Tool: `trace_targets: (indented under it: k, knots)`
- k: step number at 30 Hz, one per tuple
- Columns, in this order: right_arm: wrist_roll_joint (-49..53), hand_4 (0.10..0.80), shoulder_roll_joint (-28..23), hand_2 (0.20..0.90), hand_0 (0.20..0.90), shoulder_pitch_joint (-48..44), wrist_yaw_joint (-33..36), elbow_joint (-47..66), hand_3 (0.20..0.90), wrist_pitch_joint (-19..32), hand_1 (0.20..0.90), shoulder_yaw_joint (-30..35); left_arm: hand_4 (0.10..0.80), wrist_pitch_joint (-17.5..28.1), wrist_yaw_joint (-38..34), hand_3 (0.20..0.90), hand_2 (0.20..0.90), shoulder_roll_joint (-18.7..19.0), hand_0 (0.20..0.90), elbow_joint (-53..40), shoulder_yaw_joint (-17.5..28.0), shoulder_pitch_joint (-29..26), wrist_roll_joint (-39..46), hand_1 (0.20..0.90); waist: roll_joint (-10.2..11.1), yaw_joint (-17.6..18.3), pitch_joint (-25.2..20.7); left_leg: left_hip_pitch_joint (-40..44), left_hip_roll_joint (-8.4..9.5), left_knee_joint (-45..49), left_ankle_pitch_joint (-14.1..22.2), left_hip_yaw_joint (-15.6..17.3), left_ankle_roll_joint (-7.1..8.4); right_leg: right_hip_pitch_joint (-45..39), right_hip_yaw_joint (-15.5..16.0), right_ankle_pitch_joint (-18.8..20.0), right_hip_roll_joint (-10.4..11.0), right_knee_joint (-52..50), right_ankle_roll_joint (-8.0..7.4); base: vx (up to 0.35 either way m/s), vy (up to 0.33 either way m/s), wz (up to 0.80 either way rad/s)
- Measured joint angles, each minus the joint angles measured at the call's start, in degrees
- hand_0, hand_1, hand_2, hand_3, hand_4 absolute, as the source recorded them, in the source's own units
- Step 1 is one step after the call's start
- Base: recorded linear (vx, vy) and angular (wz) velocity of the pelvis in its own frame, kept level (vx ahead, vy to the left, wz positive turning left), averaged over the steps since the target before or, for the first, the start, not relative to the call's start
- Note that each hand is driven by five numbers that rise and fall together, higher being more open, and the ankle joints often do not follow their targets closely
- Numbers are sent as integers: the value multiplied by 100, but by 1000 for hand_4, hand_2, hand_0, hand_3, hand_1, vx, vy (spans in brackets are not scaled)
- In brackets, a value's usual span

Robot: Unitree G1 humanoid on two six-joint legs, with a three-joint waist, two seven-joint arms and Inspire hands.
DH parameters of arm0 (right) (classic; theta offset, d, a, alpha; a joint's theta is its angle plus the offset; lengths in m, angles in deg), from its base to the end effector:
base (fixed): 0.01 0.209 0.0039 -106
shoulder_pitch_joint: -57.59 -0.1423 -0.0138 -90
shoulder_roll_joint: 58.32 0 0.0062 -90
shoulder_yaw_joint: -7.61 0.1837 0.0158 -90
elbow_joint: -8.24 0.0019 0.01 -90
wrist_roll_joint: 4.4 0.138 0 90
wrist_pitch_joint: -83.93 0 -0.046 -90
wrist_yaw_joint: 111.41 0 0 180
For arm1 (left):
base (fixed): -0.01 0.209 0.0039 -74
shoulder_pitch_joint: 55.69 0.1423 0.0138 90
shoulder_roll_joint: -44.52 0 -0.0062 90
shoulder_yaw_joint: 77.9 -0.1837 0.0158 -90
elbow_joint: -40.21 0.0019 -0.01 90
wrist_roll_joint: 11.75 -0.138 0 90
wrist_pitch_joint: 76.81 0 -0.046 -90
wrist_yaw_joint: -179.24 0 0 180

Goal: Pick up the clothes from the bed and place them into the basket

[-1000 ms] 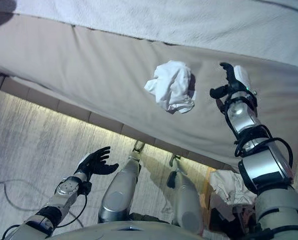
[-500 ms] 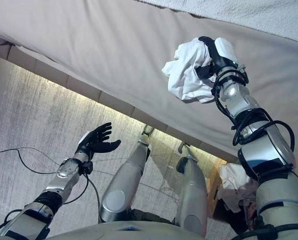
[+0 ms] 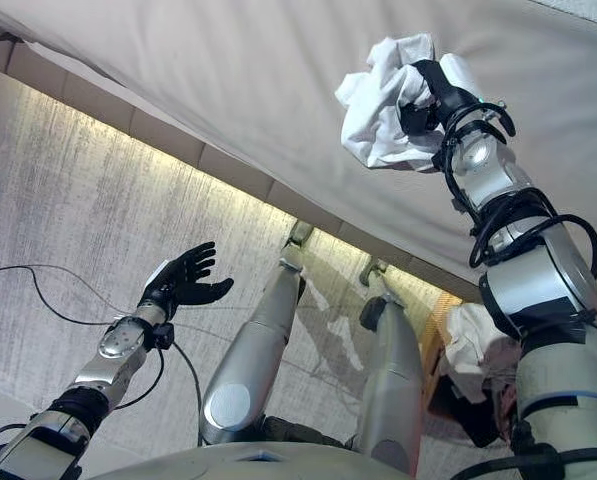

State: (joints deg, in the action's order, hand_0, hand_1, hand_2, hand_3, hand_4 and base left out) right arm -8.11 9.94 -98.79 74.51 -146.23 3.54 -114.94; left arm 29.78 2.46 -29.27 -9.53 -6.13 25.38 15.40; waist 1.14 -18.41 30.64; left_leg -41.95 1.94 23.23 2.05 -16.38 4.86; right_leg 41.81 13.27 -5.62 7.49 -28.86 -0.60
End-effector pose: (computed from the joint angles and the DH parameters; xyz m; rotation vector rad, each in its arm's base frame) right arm 0.3606 -0.2427 0.2059 -1.0081 -0.1396 -0.1218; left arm 0.2010 0.2634 -0.0115 0.1980 0.3206 -0.0325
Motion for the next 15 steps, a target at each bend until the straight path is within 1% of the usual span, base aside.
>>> trace_targets:
  k: [1,2,3,4,5,8,9,10,13,15]
  knots:
    - [39,100,19,300,300,28,24,-17,200,-18,300,42,800,-23,38,900,900,-8,900,-21,-11,21,-4,900,-1,-39,1,30,10,66,44,-7,-72,-36,13,2,-16,131,4,-7,-29,-28]
    - [50,100,73,300,300,81,68,-14,200,-18,300,36,800,-14,63,900,900,-7,900,-32,-21,100,-3,900,-9,-91,-1,124,3,-17,28,-33,-61,-88,14,41,-54,229,-28,-103,-13,-42]
    - [72,100,108,300,300,171,114,-15,200,-21,300,36,800,-17,65,900,900,-10,900,-33,-21,134,-3,900,-11,-83,-1,203,-15,-190,28,-56,-57,-178,28,84,-86,373,-96,-16,-37,-34]
    - [117,100,107,300,300,256,122,-39,200,-41,300,46,800,-16,66,900,900,-9,900,-62,-12,132,-3,900,-12,-72,-1,266,-31,-329,28,-48,-57,-220,4,86,-135,427,-93,0,0,0]
    - [190,100,106,300,300,340,144,-81,200,-97,300,91,800,-11,64,900,900,-6,900,-112,10,127,-3,900,-17,-29,2,314,1,-400,26,-42,-54,-277,-12,86,-81,537,-90,-20,-14,16]
    - [373,100,184,300,300,679,336,-92,200,-212,300,281,800,-10,59,900,900,-6,900,-110,12,125,-5,900,-35,-62,9,640,-10,-552,18,-35,-51,-709,7,157,-120,933,-49,-30,-12,4]
    - [407,100,203,300,300,725,375,-99,200,-227,300,299,800,-10,58,900,900,-6,900,-110,10,130,-6,900,-35,-60,9,695,-10,-569,17,-20,-52,-785,1,185,-121,996,-67,-42,0,-7]
    - [514,100,229,300,300,789,438,-139,200,-247,300,307,800,-9,57,900,900,-7,900,-112,8,130,-9,900,-37,-63,10,819,-10,-638,16,29,-52,-933,-13,218,-116,1106,-70,-36,10,-5]
    - [861,100,309,300,300,971,624,-247,200,-266,300,635,800,-4,39,900,900,-8,900,-110,9,129,-13,900,-39,-75,8,1153,-11,-811,-76,160,-19,-1290,-85,324,-106,1402,-80,-23,32,-9]
    - [1185,100,317,300,300,1124,749,-255,200,-262,300,952,800,-2,-4,900,900,-23,900,-98,8,155,-21,900,-39,-84,6,1395,-5,-931,-198,267,-28,-1562,-179,506,-101,1656,-119,-22,84,-17]
